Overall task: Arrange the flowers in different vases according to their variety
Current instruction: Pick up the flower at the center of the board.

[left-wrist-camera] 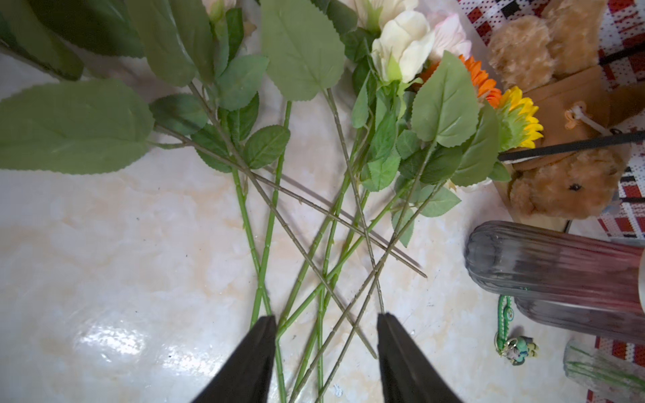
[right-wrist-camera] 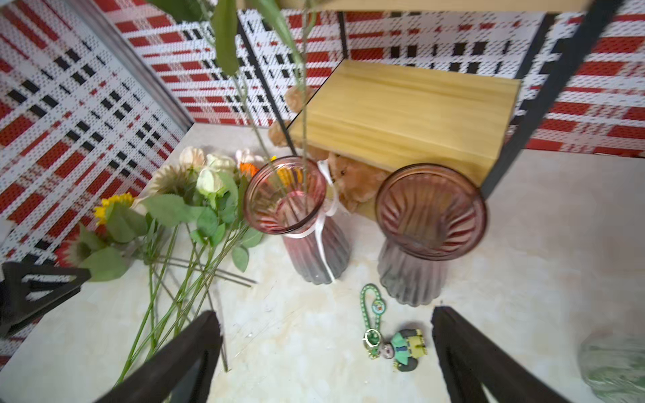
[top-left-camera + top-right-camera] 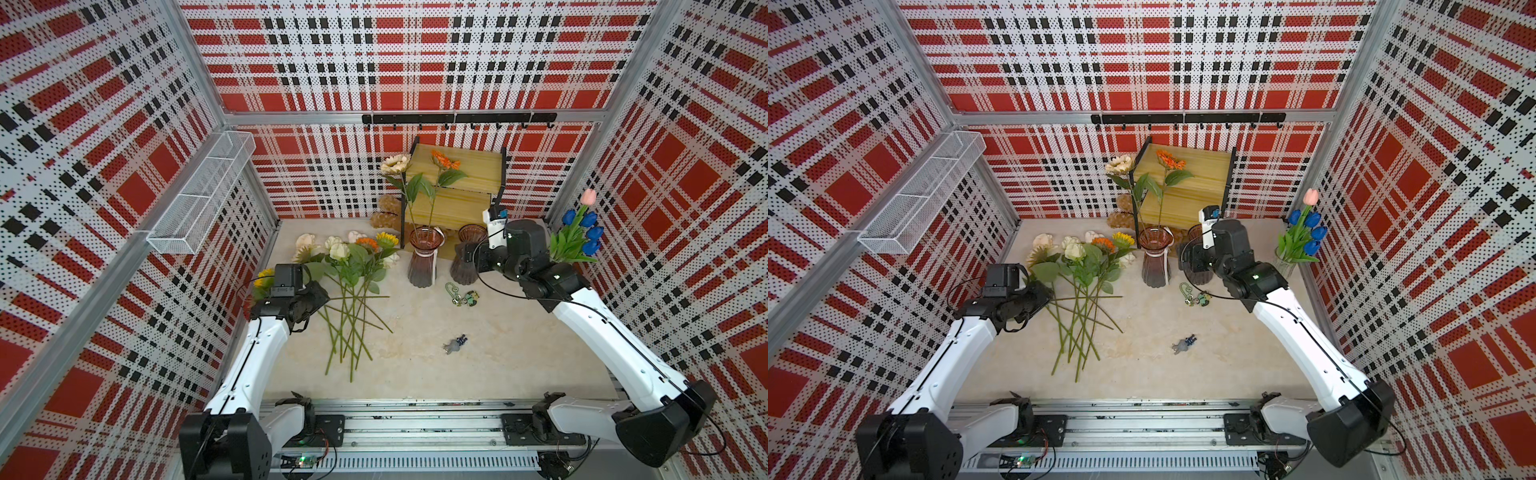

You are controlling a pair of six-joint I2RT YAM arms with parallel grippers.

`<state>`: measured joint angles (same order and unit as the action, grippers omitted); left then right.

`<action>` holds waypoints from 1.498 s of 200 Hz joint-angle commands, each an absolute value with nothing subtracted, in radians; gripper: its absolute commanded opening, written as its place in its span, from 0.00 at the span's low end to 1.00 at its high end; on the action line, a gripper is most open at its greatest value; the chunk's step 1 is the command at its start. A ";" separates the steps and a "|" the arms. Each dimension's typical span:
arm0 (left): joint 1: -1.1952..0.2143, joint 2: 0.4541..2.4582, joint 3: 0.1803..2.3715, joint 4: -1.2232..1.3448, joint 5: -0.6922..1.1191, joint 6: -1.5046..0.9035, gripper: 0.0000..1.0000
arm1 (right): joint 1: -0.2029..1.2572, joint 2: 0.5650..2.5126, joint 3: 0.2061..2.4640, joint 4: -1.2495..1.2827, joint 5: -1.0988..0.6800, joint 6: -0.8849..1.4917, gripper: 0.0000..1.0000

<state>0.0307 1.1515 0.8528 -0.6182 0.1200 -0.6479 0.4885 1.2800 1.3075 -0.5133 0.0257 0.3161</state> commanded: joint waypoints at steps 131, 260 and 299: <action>0.080 1.534 0.831 -0.337 0.245 -0.716 0.31 | 0.512 1.364 1.344 -0.443 -0.005 0.342 0.97; 0.070 1.618 0.818 -0.305 0.264 -0.686 0.17 | 0.631 1.533 1.405 -0.453 -0.046 0.463 0.93; 0.070 1.605 0.829 -0.300 0.279 -0.689 0.00 | 0.689 1.624 1.408 -0.410 -0.122 0.603 0.88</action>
<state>0.0750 1.6112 0.8104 -0.3103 0.2668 -0.7071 0.6640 1.5791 1.3872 -0.4526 -0.0570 0.4801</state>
